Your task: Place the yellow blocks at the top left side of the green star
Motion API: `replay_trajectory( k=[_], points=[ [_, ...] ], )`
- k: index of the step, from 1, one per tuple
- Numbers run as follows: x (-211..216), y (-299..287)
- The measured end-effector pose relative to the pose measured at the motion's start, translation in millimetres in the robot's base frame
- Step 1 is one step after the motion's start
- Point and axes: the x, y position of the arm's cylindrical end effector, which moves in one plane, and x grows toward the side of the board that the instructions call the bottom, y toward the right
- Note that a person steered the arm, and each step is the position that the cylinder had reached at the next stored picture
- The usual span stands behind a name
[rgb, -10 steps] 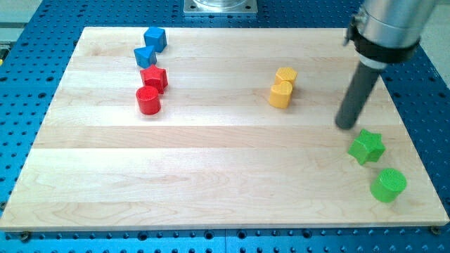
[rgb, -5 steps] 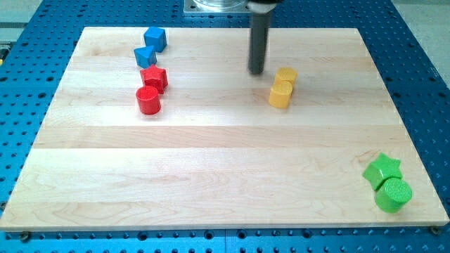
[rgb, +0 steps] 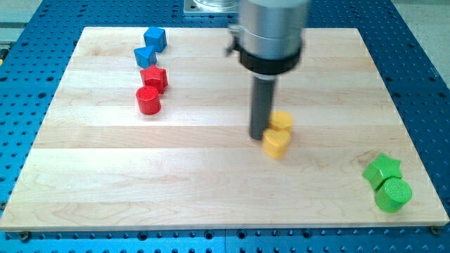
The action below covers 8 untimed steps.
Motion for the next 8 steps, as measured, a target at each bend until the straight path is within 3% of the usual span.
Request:
replay_trajectory(
  k=[1,3,5,6,7,8],
  points=[
    [21.0,-14.1],
    [52.2,43.1],
    [74.6,62.3],
    [41.1,-33.3],
    [-25.1,-59.3],
    [-29.1,27.2]
  ],
)
